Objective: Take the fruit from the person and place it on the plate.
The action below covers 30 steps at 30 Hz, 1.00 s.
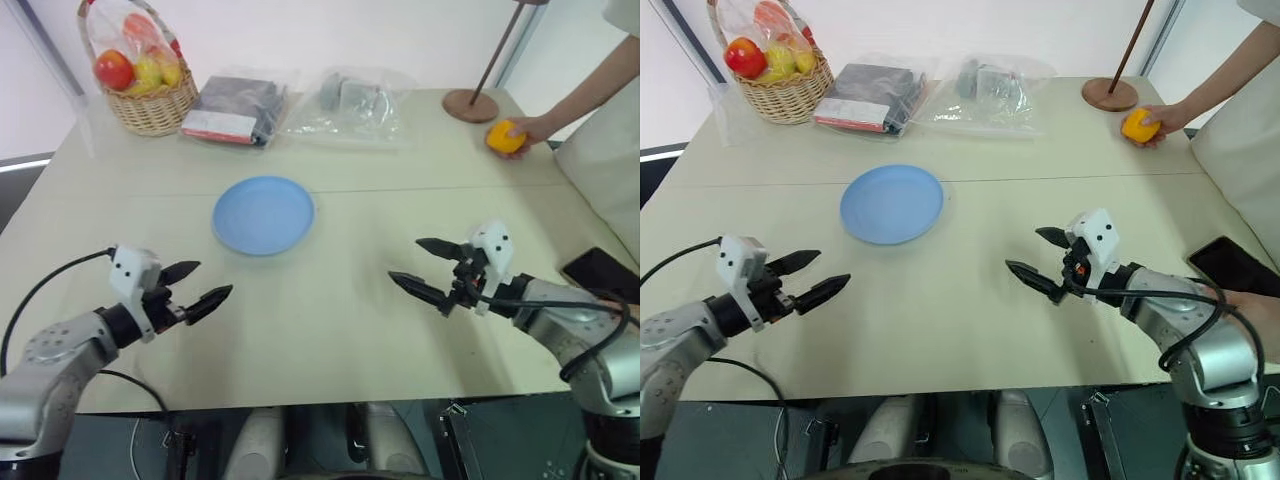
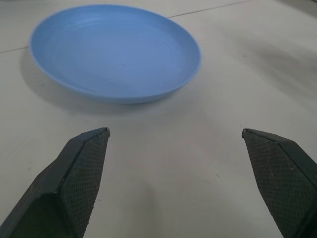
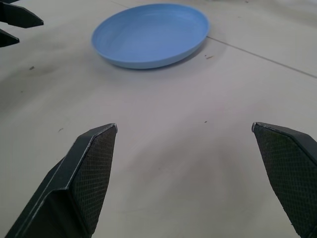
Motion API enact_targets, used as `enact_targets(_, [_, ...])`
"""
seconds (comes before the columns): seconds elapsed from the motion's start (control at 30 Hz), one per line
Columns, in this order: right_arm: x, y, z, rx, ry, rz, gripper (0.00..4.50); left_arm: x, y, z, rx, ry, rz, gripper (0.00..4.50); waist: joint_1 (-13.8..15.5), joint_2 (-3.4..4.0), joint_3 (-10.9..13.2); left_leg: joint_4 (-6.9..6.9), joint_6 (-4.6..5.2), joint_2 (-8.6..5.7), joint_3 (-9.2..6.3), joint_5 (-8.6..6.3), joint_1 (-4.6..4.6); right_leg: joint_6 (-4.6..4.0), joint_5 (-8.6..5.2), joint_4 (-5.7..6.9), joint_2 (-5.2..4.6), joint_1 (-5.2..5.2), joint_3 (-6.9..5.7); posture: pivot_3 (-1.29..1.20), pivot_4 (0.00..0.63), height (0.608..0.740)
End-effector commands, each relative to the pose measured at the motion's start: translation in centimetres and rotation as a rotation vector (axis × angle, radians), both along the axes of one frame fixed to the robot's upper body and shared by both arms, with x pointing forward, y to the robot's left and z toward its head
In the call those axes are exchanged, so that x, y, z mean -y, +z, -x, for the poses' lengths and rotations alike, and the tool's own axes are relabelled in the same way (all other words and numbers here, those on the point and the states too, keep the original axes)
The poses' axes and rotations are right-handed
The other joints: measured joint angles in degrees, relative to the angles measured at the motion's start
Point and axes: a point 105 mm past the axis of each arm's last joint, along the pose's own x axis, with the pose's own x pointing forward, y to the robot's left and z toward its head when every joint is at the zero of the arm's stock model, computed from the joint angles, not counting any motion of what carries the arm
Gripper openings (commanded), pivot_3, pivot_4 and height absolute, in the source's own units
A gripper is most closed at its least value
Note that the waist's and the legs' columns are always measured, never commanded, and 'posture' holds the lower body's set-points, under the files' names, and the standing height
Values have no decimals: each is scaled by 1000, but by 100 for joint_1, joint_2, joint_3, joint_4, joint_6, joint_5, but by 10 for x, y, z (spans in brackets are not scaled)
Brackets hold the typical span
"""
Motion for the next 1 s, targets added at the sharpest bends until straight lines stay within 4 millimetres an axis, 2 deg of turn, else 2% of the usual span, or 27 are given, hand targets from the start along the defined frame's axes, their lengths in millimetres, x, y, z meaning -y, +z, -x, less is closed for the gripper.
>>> enact_targets(0.03, [-3,18,2,56,27,-7,4454,0,11,-1,46,-13,-12,4500,3,1,0,0,0,0,0,0,0,0,0,0,0,0,0,0,150,740])
enact_targets(0.2, [-4,19,1,57,29,-1,4454,1,20,-4,71,-15,22,4500,24,0,1,0,0,-1,0,0,-5,-9,6,-2,-4,-2,0,0,150,740])
enact_targets(0.37, [-4,17,0,54,28,5,4454,-3,19,-4,71,-14,10,4500,16,0,1,-2,0,-1,0,0,-5,-9,6,-4,-4,-2,0,0,150,740])
enact_targets(1.0, [-4,11,4,46,3,-1,4454,11,22,-4,49,-73,24,4500,19,0,1,-6,0,0,-1,-1,-9,-9,6,-13,-7,-3,0,0,150,740])
